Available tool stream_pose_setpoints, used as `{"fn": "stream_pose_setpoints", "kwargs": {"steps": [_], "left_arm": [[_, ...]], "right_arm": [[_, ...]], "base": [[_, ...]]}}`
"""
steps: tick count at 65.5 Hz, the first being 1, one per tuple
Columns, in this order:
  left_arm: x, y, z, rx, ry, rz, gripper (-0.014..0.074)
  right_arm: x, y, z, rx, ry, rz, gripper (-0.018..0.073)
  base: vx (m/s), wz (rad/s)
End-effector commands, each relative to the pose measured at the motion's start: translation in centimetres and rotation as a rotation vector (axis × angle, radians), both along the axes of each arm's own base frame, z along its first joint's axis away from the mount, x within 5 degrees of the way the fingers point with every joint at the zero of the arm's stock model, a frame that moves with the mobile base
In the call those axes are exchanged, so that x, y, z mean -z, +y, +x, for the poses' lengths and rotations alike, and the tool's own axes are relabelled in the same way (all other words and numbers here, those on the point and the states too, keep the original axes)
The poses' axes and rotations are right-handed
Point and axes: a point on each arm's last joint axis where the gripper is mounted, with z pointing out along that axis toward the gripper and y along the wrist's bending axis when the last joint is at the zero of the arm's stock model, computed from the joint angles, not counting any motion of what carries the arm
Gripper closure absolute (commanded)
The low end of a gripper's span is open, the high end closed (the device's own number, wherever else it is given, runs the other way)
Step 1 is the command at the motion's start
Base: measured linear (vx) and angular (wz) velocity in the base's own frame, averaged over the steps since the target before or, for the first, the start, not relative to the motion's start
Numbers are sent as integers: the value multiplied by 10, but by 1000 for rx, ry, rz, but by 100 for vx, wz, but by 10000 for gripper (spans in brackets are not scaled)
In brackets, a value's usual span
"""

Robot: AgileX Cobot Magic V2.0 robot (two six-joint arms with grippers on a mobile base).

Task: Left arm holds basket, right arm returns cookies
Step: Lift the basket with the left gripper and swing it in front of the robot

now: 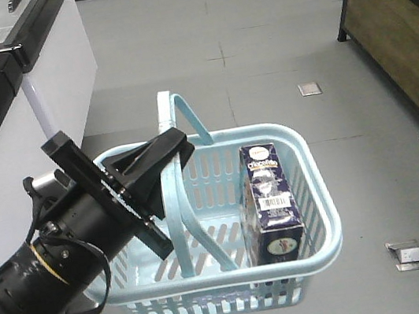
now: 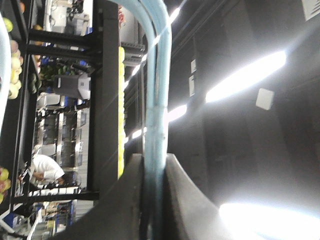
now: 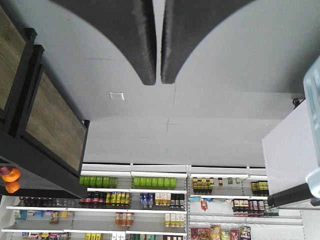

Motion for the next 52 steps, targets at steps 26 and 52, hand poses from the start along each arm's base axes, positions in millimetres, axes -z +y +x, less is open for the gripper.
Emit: {"fn": "stream_pose_setpoints", "kwargs": {"steps": [26, 52], "left_arm": [[-14, -2, -30, 4, -125, -202, 599], [-11, -3, -40, -34, -148, -223, 599]], "right_arm": [[-2, 0, 0, 5, -70, -14, 562], [-2, 0, 0, 5, -70, -14, 562]], "base": [[0, 0], [0, 0]]}}
